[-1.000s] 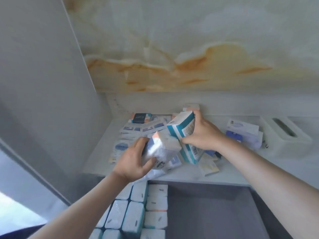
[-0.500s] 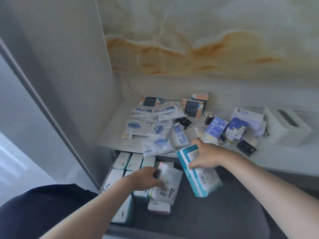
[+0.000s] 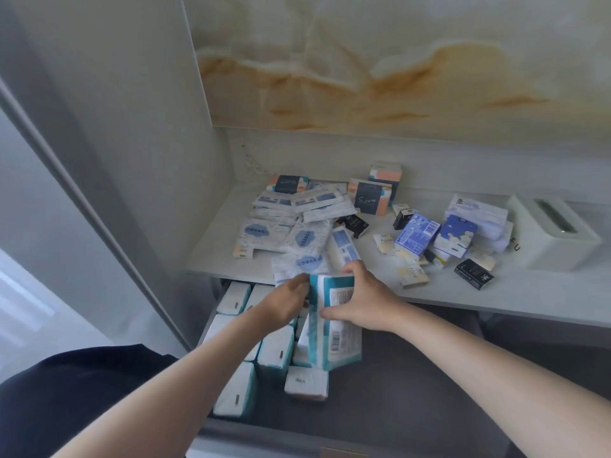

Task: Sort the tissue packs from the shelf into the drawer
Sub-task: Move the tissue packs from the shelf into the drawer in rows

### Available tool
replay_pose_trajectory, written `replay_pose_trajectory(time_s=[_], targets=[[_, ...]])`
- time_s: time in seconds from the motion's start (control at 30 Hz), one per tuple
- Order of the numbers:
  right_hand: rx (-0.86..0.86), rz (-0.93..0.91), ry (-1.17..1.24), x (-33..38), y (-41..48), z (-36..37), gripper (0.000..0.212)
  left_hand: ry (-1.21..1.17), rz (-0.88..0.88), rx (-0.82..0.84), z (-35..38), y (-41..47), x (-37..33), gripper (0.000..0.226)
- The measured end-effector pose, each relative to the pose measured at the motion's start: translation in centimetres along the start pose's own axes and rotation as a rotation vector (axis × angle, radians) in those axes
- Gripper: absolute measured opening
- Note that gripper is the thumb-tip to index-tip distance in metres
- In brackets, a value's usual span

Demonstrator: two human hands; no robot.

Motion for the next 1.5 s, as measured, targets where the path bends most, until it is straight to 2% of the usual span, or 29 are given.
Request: replay_pose_trajectory(time_s=[0.07,0.13,0.23,0.3,0.4,0.5,0.67,0.8,0.93,1.03,1.1,1.2,1.3,1.4,1.5], targets=[[-0.022,0.013,0.098,0.5,0.1,0.3,0.088,-0.233,-0.020,0.063,-0.9,-0.9,-0.9,0.025],[-0.014,0.010,0.184,1.3,-0.2,1.4,0.089,-0.248,-0.005,0.117,-1.5,-1.7,-1.2,0.039],[0.029,-0.019,0.263,2.2,-0.6,3.6,0.091,-0.086,0.031,0.128,-2.5,-2.6,-1.1,0.033],[0.097,-0.046,0.247,2.5,-0.7,4.9,0.087,-0.025,-0.009,0.148,-3.5,-3.2,0.1,0.034],[0.256,-0.069,0.221,2.9,-1.0,6.6,0.080,-0.016,-0.112,0.218,-4.8,-4.2,2.0,0.048],[0.353,-0.098,0.221,3.5,-1.2,8.2,0.093,0.073,-0.165,0.273,-4.9,-5.4,2.8,0.054],[0.461,-0.146,0.178,4.0,-0.7,10.4,0.075,0.248,-0.263,0.435,-4.2,-6.7,3.5,0.080],[0.432,-0.201,0.090,4.7,0.4,10.8,0.072,0.191,-0.306,0.436,-4.9,-6.6,3.7,0.082],[0.354,-0.321,-0.114,5.3,1.3,10.6,0.063,0.058,-0.405,0.458,-4.7,-6.8,4.8,0.068],[0.268,-0.427,-0.235,5.9,1.1,10.6,0.056,0.136,-0.414,0.495,-4.3,-6.8,5.6,0.060],[0.206,-0.521,-0.311,6.3,0.8,11.0,0.060,0.174,-0.424,0.517,-4.3,-6.8,5.8,0.058],[0.129,-0.597,-0.473,6.7,0.2,11.9,0.067,0.182,-0.474,0.564,-4.2,-7.0,5.7,0.059],[0.036,-0.600,-0.544,6.9,0.1,12.1,0.064,0.183,-0.506,0.557,-3.4,-7.1,5.5,0.074],[0.033,-0.576,-0.533,6.7,0.0,12.2,0.067,0.155,-0.506,0.535,-2.8,-7.0,5.7,0.074],[0.273,-0.432,-0.221,5.7,0.4,12.4,0.079,0.062,-0.521,0.504,-3.4,-7.0,5.7,0.074]])
Point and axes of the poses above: each hand's wrist, its own y-axis towards the middle knuckle, its own z-axis out of the palm, x = y × z, the point moved 6 cm from there along y, towards the middle knuckle, and after that the axes turned 4 degrees about -y, right-handed, at the moved point
